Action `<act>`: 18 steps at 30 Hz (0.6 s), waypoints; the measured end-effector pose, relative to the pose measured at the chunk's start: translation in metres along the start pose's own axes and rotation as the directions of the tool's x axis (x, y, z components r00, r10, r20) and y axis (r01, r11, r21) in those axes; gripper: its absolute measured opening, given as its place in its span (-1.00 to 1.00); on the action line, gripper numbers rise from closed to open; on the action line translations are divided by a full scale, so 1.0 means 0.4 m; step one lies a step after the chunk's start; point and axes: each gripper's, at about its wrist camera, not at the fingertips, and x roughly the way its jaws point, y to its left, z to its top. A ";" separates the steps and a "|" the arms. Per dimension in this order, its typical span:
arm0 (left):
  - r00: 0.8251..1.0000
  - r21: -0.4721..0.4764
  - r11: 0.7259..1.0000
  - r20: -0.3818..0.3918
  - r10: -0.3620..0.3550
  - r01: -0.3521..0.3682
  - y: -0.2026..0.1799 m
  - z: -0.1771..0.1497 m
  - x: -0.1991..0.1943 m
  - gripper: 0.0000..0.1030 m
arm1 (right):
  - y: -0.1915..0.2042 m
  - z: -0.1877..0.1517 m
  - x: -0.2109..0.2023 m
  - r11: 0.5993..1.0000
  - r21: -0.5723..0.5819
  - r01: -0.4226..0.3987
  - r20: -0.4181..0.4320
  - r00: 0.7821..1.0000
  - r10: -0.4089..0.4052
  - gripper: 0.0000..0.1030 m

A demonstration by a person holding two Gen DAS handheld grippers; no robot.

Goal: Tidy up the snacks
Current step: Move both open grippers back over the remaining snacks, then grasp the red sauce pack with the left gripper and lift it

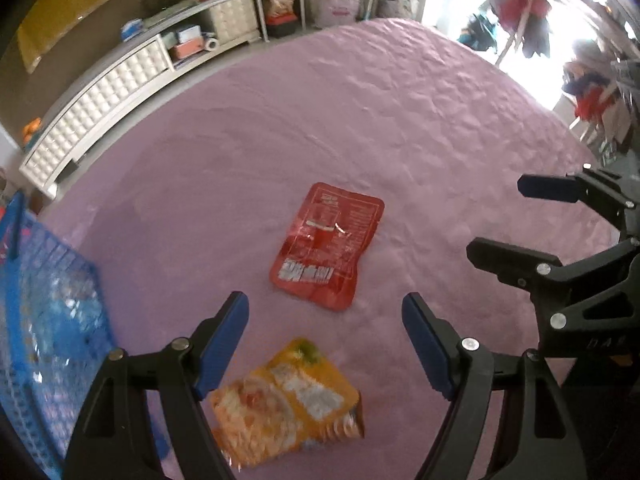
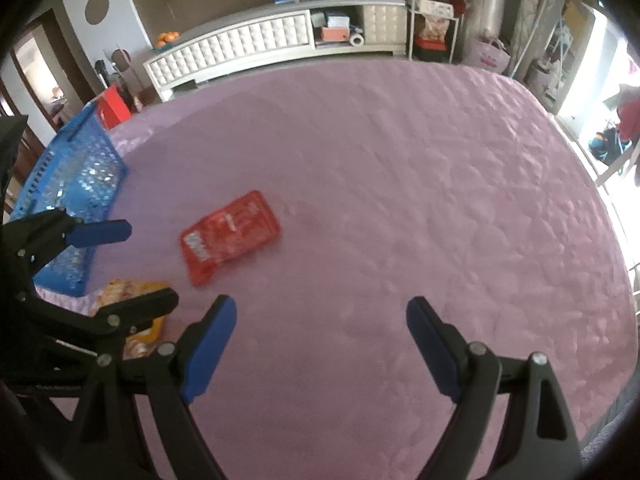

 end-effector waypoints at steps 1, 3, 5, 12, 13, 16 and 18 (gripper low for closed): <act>1.000 0.010 1.000 -0.008 -0.008 0.008 -0.001 0.007 0.016 0.50 | -0.005 0.001 0.009 1.000 0.002 0.005 0.000 1.000 -0.005 0.74; 1.000 0.018 1.000 -0.020 -0.016 0.017 0.000 0.021 0.040 0.50 | -0.016 0.001 0.023 1.000 0.013 0.013 0.003 1.000 -0.013 0.74; 1.000 0.031 0.999 -0.027 -0.011 0.012 -0.001 0.037 0.068 0.50 | -0.033 0.002 0.035 0.999 0.045 0.016 0.002 1.000 -0.016 0.74; 0.999 0.085 0.996 -0.042 -0.019 0.023 0.001 0.083 0.141 0.50 | -0.042 -0.002 0.054 0.998 0.065 0.004 0.000 1.000 -0.004 0.74; 0.999 0.085 0.996 -0.034 -0.018 0.021 0.006 0.087 0.147 0.50 | -0.044 -0.002 0.055 0.998 0.066 0.001 -0.002 1.000 -0.001 0.74; 0.997 0.098 0.993 -0.044 -0.060 0.064 0.015 0.087 0.165 0.50 | -0.055 -0.002 0.059 0.995 0.094 -0.028 -0.012 0.999 0.029 0.74; 0.996 0.090 0.992 -0.048 -0.080 0.084 0.024 0.088 0.169 0.50 | -0.048 -0.002 0.066 0.995 0.094 -0.022 -0.016 1.000 0.024 0.74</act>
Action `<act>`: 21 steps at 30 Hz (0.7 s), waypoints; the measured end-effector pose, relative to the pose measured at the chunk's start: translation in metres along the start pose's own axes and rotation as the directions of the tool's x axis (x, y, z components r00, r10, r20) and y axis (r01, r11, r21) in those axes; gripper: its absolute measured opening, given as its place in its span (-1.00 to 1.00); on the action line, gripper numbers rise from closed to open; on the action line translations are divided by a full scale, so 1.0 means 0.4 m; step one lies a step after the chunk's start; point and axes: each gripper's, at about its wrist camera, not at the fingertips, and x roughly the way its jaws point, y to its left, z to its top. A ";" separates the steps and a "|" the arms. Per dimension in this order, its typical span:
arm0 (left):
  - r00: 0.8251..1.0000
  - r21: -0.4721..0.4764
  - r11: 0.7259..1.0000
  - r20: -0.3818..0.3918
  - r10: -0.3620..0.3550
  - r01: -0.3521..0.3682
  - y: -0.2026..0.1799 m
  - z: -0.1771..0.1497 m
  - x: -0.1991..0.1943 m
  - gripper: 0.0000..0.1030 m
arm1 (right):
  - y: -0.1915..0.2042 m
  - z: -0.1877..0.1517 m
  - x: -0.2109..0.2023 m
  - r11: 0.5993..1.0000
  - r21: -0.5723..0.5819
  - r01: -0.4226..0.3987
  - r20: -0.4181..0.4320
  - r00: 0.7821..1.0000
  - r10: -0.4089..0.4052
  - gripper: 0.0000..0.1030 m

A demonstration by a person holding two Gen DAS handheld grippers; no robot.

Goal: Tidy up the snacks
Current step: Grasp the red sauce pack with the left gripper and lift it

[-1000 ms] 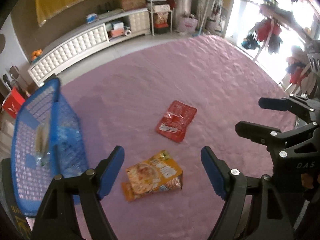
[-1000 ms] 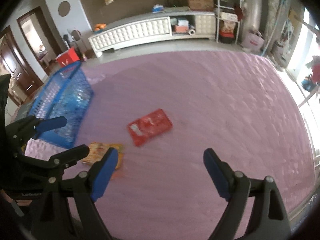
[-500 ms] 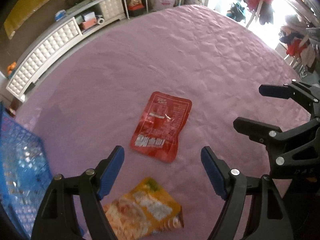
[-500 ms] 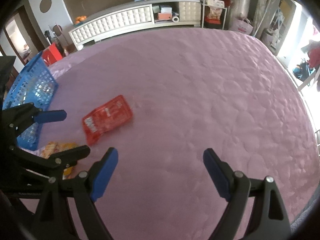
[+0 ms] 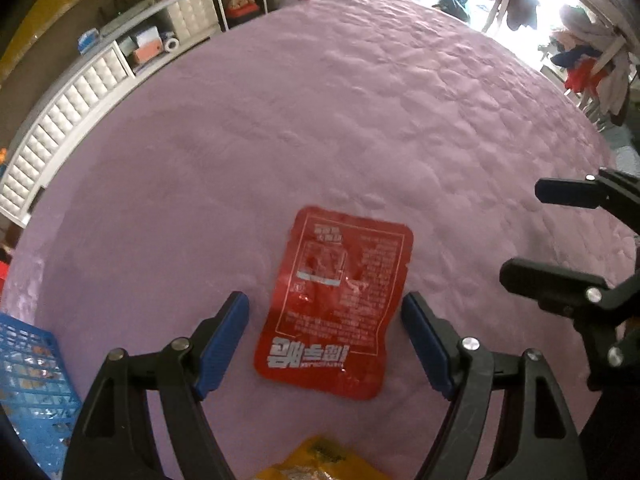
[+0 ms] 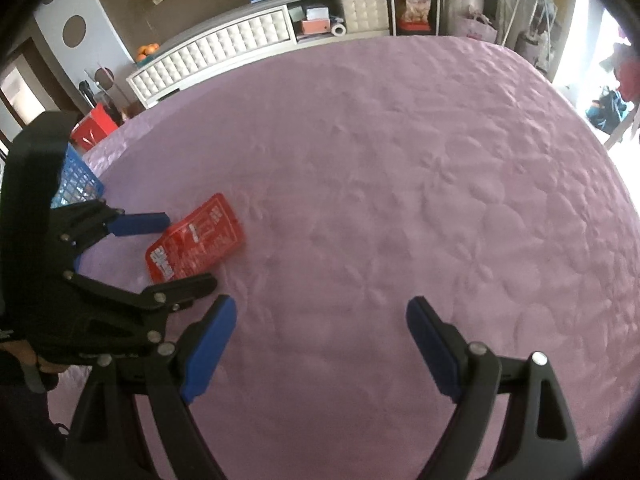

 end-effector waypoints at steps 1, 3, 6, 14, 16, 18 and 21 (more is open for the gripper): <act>1.000 -0.001 1.000 -0.001 -0.004 0.004 0.002 0.002 0.001 0.50 | -0.001 -0.002 0.004 1.000 -0.002 0.007 -0.005 1.000 -0.007 0.74; 1.000 0.001 1.000 -0.002 0.000 0.000 -0.001 0.001 0.001 0.46 | 0.000 -0.001 0.014 1.000 -0.002 0.020 -0.014 1.000 -0.020 0.74; 1.000 -0.001 1.000 0.003 -0.004 0.004 -0.014 -0.001 -0.007 0.11 | 0.000 -0.001 0.023 0.999 -0.005 0.043 -0.022 0.999 -0.043 0.74; 0.998 -0.047 0.998 0.034 -0.048 0.049 -0.033 -0.019 -0.042 -0.59 | 0.005 0.000 0.031 0.998 -0.008 0.069 -0.024 0.997 -0.069 0.74; 0.998 -0.062 0.997 0.032 -0.050 0.052 -0.040 -0.019 -0.054 -0.64 | 0.003 0.000 0.030 0.998 -0.003 0.070 -0.023 0.997 -0.070 0.74; 1.000 -0.049 0.999 0.025 -0.012 0.013 -0.055 -0.030 -0.051 -0.65 | 0.006 -0.001 0.029 0.998 0.001 0.067 -0.025 0.997 -0.067 0.74; 0.999 -0.087 0.996 0.039 -0.019 0.022 -0.054 -0.044 -0.068 -0.66 | 0.012 -0.003 0.020 0.998 0.011 0.059 -0.028 0.998 -0.058 0.74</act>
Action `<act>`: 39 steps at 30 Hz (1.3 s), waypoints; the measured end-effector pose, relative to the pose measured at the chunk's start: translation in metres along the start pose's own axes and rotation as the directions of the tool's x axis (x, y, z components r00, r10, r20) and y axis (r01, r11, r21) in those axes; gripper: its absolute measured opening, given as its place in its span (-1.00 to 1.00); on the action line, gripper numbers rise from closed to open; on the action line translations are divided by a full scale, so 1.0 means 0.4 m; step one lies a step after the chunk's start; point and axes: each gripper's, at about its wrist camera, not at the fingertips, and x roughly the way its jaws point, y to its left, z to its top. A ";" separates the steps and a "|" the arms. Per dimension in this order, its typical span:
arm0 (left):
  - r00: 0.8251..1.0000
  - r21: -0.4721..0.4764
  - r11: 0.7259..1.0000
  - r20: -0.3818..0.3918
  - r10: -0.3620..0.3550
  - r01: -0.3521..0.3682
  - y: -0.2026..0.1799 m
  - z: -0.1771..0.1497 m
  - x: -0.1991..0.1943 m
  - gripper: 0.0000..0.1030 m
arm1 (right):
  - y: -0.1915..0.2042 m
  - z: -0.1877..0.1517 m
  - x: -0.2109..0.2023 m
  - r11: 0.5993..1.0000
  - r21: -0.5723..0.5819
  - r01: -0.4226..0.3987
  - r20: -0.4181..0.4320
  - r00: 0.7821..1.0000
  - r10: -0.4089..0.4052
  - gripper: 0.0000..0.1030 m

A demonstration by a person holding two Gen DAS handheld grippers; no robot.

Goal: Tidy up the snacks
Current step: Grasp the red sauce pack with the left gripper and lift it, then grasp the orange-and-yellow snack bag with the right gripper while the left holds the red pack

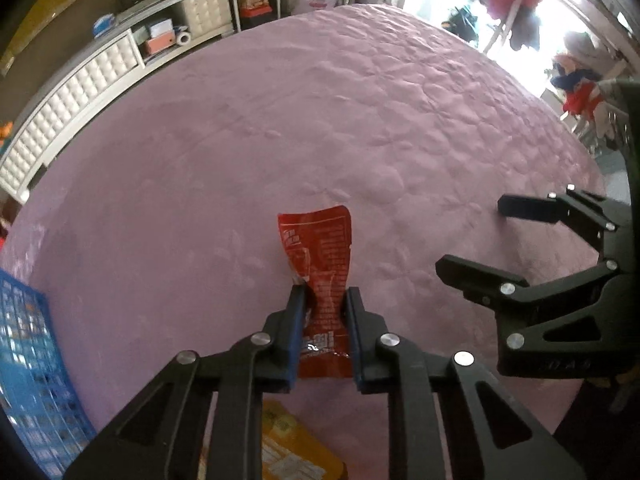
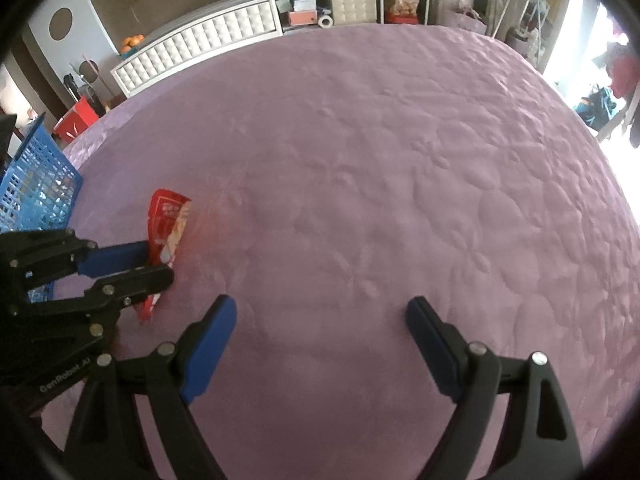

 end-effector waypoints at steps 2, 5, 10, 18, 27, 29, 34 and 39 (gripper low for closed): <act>1.000 -0.009 1.000 0.021 -0.006 0.006 0.001 -0.010 -0.022 -0.66 | 0.007 -0.003 -0.016 1.000 -0.004 -0.005 0.007 1.000 0.005 0.74; 0.998 -0.016 1.000 0.062 -0.009 0.010 -0.002 -0.031 -0.077 -0.66 | 0.023 -0.006 -0.042 1.000 -0.007 -0.009 0.023 1.000 0.009 0.74; 0.993 -0.035 0.999 0.113 0.020 -0.016 0.000 -0.070 -0.153 -0.66 | 0.073 -0.013 -0.091 0.998 -0.061 -0.032 0.049 0.998 0.035 0.74; 0.983 -0.139 0.988 0.159 0.087 -0.065 0.045 -0.204 -0.256 -0.66 | 0.151 -0.044 -0.126 0.980 -0.169 -0.106 0.051 0.992 0.116 0.74; 0.970 -0.253 0.959 0.167 0.175 -0.129 0.077 -0.338 -0.325 -0.66 | 0.228 -0.070 -0.092 0.929 -0.267 -0.256 -0.044 0.966 0.254 0.74; 0.966 -0.268 0.952 0.166 0.196 -0.148 0.075 -0.356 -0.333 -0.66 | 0.261 -0.071 -0.086 0.911 -0.303 -0.281 -0.071 0.959 0.273 0.74; 0.965 -0.305 0.939 0.153 0.212 -0.158 0.082 -0.399 -0.337 -0.66 | 0.343 -0.058 -0.071 0.834 -0.454 -0.313 -0.115 0.949 0.293 0.74; 0.963 -0.332 0.927 0.133 0.232 -0.178 0.095 -0.419 -0.329 -0.66 | 0.423 -0.053 -0.032 0.738 -0.615 -0.278 -0.150 0.960 0.237 0.74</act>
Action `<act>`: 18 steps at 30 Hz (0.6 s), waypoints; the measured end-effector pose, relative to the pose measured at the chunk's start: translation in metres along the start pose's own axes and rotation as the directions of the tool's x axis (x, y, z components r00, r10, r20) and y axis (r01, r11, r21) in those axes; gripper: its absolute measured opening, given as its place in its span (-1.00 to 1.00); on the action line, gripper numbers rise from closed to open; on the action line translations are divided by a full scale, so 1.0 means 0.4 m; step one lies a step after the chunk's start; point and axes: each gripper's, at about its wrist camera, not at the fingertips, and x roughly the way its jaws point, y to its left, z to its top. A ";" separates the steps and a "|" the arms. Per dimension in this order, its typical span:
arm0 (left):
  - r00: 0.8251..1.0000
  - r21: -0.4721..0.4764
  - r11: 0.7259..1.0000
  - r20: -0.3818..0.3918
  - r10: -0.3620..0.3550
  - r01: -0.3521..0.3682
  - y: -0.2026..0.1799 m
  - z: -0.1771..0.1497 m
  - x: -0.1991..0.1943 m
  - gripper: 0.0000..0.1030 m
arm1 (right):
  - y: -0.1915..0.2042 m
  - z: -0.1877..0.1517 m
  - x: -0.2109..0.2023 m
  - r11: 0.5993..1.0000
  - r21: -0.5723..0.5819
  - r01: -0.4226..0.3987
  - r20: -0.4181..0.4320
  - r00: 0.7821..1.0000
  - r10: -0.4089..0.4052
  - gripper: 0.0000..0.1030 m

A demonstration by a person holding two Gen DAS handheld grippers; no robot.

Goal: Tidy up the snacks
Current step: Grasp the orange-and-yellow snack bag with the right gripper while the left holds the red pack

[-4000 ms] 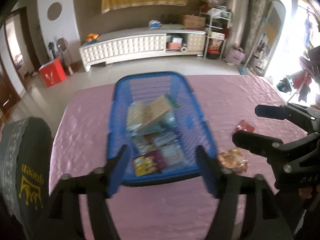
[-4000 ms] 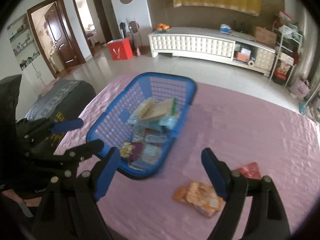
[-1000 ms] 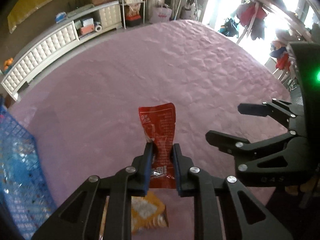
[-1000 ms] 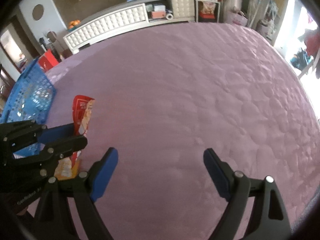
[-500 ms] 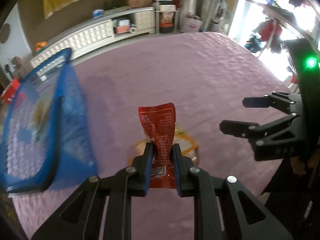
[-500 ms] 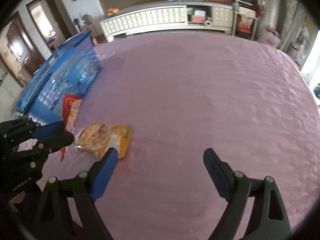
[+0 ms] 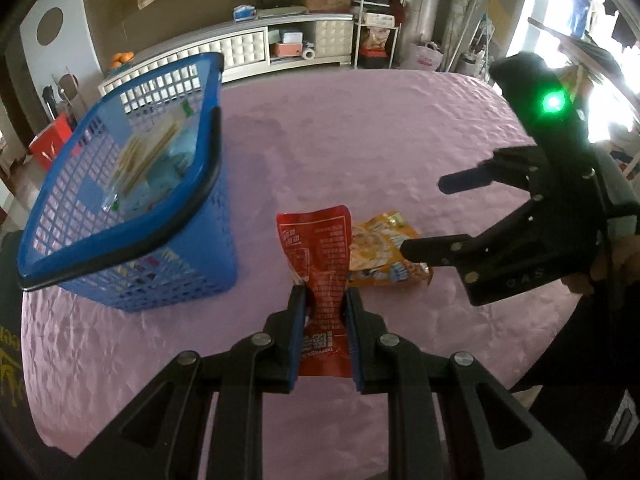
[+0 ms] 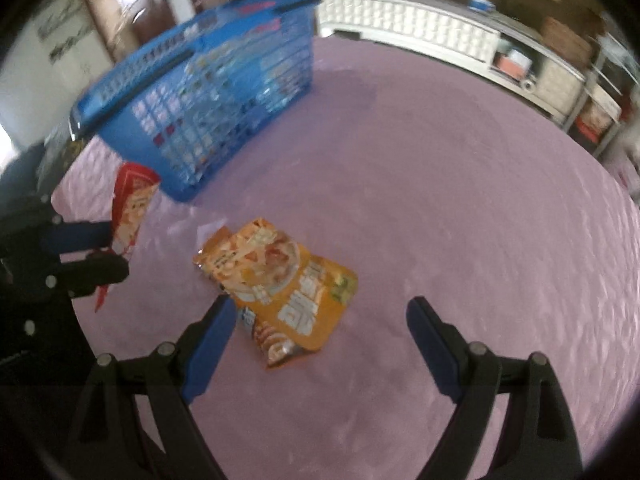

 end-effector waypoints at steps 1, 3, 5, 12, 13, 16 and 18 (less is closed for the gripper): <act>1.000 0.003 1.000 -0.003 0.010 -0.010 -0.001 -0.001 0.003 -0.66 | 0.007 0.006 0.008 1.000 -0.022 -0.015 -0.007 1.000 0.014 0.74; 1.000 0.004 1.000 -0.009 0.015 -0.014 -0.002 0.000 0.010 -0.66 | 0.023 0.014 0.031 0.998 -0.066 -0.022 -0.029 0.999 0.020 0.74; 1.000 0.008 1.000 -0.011 0.015 -0.015 -0.007 0.005 0.014 -0.66 | 0.027 0.020 0.058 0.997 -0.081 0.013 -0.053 0.998 -0.017 0.74; 1.000 0.006 1.000 -0.016 0.008 -0.008 -0.010 0.016 0.030 -0.66 | -0.015 0.029 0.095 0.999 -0.006 -0.031 -0.074 0.997 0.031 0.74; 1.000 0.005 1.000 -0.018 0.005 -0.005 -0.011 0.017 0.034 -0.66 | -0.021 0.033 0.099 0.999 -0.001 -0.040 -0.073 0.997 0.040 0.74; 1.000 0.014 1.000 -0.023 0.007 -0.007 -0.018 0.016 0.040 -0.66 | -0.034 0.043 0.109 0.998 -0.009 -0.061 -0.078 0.995 0.060 0.74; 1.000 0.015 1.000 -0.025 0.010 -0.010 -0.022 0.017 0.041 -0.66 | -0.035 0.058 0.121 0.998 -0.039 -0.057 -0.080 0.995 0.054 0.74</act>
